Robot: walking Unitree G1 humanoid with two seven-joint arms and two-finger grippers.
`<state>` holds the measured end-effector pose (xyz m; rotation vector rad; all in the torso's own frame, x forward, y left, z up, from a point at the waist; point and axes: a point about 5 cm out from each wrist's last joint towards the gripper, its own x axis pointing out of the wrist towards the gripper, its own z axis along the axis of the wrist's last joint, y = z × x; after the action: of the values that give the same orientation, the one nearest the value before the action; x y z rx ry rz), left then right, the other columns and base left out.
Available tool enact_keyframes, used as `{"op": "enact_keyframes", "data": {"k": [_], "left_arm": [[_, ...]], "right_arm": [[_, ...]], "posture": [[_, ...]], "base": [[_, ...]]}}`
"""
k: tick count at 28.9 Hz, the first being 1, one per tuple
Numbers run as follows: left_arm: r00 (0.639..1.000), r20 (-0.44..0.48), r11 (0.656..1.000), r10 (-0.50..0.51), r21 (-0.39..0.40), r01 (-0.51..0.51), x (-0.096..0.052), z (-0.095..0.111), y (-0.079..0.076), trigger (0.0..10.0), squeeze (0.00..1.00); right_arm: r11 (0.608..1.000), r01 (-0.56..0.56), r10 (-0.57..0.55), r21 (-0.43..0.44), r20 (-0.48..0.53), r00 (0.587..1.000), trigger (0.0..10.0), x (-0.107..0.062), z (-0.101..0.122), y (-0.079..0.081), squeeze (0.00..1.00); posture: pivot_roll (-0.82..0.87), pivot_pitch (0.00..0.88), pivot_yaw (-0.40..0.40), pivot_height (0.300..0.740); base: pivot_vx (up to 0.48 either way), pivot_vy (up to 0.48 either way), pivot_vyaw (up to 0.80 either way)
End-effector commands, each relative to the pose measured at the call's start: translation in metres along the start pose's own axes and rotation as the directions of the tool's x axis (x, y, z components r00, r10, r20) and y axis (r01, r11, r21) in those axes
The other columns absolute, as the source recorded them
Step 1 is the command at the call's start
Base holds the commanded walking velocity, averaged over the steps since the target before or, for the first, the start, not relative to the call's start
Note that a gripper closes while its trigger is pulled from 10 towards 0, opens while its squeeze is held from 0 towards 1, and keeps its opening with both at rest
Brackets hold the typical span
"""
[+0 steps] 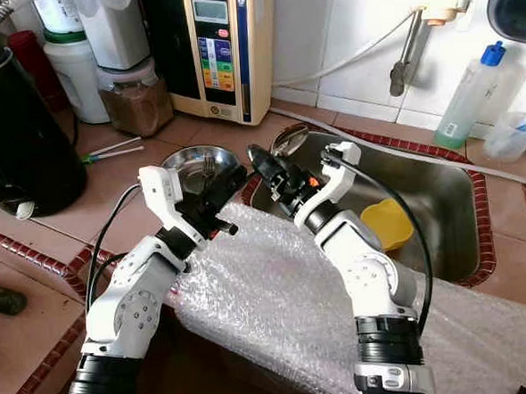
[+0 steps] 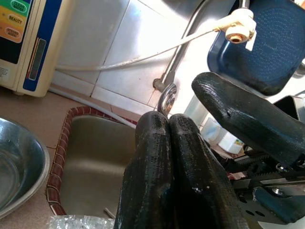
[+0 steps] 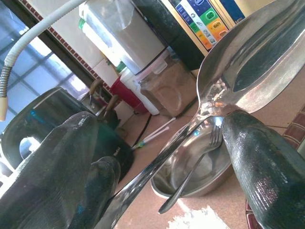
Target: Kitchen organization
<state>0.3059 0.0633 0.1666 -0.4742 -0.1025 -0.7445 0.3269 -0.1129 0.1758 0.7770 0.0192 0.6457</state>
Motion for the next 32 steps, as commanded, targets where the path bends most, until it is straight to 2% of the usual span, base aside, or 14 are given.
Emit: {"op": "enact_keyframes", "data": {"k": [1, 8, 15, 21, 23, 25, 28, 32], "left_arm": [[0.997, 0.035, 0.998, -0.062, 0.032, 0.061, 0.009, 0.009, -0.012, 0.0, 0.0], [0.997, 0.039, 0.997, -0.063, 0.036, 0.061, 0.01, 0.01, -0.013, 0.0, 0.0], [0.997, 0.05, 0.997, -0.055, 0.052, 0.052, 0.01, 0.013, -0.011, 0.0, 0.0], [0.997, 0.061, 0.997, -0.048, 0.064, 0.044, 0.012, 0.017, -0.009, 0.0, 0.0], [0.998, 0.057, 0.997, -0.041, 0.073, 0.037, 0.011, 0.017, -0.007, 0.0, 0.0], [0.998, 0.053, 0.996, -0.041, 0.078, 0.037, 0.011, 0.016, -0.007, 0.0, 0.0], [0.998, 0.046, 0.995, -0.041, 0.092, 0.037, 0.01, 0.014, -0.007, 0.0, 0.0], [0.998, 0.047, 0.995, -0.032, 0.1, 0.027, 0.01, 0.014, -0.006, 0.0, 0.0]], "right_arm": [[1.0, -0.013, 0.013, 0.005, -0.037, 0.999, 10.0, 0.004, -0.008, 0.003, 0.0], [1.0, -0.006, 0.006, 0.005, -0.047, 0.999, 10.0, 0.006, -0.01, 0.002, 0.0], [0.998, 0.05, -0.052, -0.03, -0.065, 0.997, 10.0, 0.004, -0.014, -0.008, 0.0], [0.997, 0.057, -0.061, -0.045, -0.082, 0.995, 10.0, 0.003, -0.018, -0.01, 0.0], [0.994, 0.054, -0.058, -0.091, -0.041, 0.997, 10.0, 0.002, -0.009, -0.011, 0.0], [0.994, 0.053, -0.056, -0.097, -0.024, 0.998, 10.0, 0.002, -0.006, -0.01, 0.0], [0.996, 0.042, -0.038, -0.079, 0.061, 0.997, 10.0, -0.002, 0.008, -0.01, 0.0], [0.996, 0.047, -0.041, -0.079, 0.082, 0.996, 10.0, -0.007, 0.015, -0.015, 0.0]], "posture": [[-0.01, 0.0, -0.005, 0.74], [0.0, 0.0, -0.007, 0.74], [0.0, 0.0, -0.008, 0.74], [0.0, 0.0, -0.008, 0.74], [0.0, 0.0, -0.005, 0.74], [0.0, 0.0, -0.005, 0.74], [0.0, 0.0, -0.004, 0.74], [0.0, 0.0, -0.005, 0.74]], "base": [[0.0, 0.0, 0.0], [0.0, 0.0, 0.0], [0.0, 0.0, 0.0], [0.0, 0.0, 0.0], [0.0, 0.0, 0.0], [0.0, 0.0, 0.0], [0.0, 0.0, 0.0], [0.0, 0.0, 0.0]]}}
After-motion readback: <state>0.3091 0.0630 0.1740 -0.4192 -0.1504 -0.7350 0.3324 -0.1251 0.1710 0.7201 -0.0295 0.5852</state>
